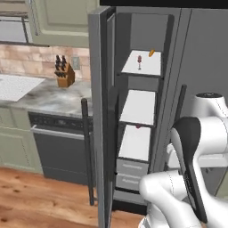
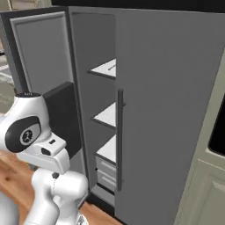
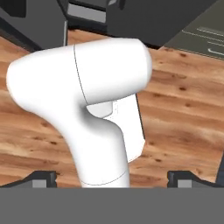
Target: Store the kebab skewer in the freezer for long-term storage. Close the freezer door after placing the cooked food.
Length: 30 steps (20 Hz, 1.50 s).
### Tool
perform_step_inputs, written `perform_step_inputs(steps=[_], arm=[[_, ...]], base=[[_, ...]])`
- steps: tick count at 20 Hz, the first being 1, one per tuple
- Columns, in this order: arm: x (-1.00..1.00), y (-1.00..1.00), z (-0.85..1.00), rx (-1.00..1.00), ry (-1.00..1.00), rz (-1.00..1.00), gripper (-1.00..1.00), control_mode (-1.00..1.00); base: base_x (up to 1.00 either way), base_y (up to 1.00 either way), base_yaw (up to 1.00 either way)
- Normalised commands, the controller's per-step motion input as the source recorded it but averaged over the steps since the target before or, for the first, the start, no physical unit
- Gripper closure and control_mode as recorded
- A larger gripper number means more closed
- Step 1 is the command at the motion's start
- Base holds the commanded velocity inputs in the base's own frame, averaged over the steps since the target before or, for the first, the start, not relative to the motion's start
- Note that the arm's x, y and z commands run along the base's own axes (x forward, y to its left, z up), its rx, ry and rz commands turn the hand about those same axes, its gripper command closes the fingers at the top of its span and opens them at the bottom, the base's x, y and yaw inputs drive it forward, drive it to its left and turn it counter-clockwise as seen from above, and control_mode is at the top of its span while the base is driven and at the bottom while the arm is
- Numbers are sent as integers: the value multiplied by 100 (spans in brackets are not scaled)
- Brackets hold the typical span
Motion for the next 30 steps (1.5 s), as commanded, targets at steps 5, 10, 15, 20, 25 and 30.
perform_step_inputs(steps=[5,10,15,20,25,30], arm=[[0,0,0,0,0,0,-100,100],[0,0,0,0,0,0,-100,100],[0,0,0,0,0,0,-100,100],[0,0,0,0,0,0,-100,100],[0,0,0,0,0,0,-100,100],[0,0,0,0,0,0,-100,100]], base=[[-20,69,-33],[-40,38,-29],[-34,40,-29],[-22,49,-28],[-13,53,-24],[-14,44,-25]])
